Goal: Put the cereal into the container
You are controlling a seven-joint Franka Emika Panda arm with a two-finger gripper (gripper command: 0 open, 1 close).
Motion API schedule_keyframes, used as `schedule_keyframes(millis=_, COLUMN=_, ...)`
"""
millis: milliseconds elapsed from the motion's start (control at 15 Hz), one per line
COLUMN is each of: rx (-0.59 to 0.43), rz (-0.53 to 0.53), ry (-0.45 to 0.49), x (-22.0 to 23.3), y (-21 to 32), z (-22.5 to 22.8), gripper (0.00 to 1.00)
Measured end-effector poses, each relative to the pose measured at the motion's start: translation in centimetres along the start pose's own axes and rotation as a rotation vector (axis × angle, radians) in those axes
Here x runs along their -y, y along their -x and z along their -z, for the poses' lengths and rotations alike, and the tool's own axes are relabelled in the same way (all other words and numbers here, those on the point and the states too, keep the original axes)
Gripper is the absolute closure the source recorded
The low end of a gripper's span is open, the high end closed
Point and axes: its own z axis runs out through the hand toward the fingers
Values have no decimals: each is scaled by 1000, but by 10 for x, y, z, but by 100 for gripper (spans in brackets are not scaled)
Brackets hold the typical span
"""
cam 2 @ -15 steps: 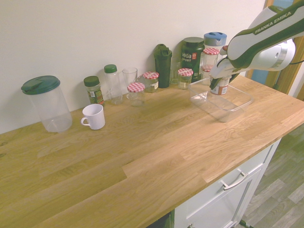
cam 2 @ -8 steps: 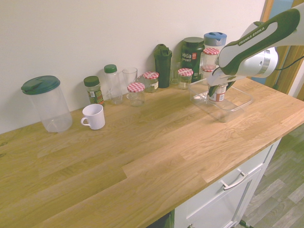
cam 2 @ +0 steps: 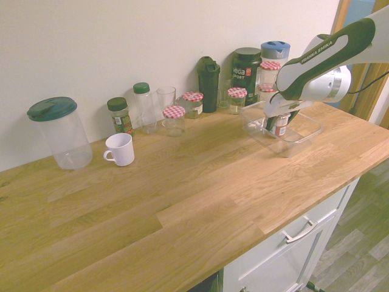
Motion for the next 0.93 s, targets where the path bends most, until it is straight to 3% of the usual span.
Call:
schedule_keyframes(millis=467, rx=34, rz=35, ry=51, x=-8, y=-1, z=4, gripper=0)
schedule_keyframes(millis=733, rx=101, rz=55, ry=99, x=0, y=7, z=57, gripper=0)
schedule_keyframes(millis=933, rx=92, rz=62, ry=99, x=7, y=13, z=101, gripper=0)
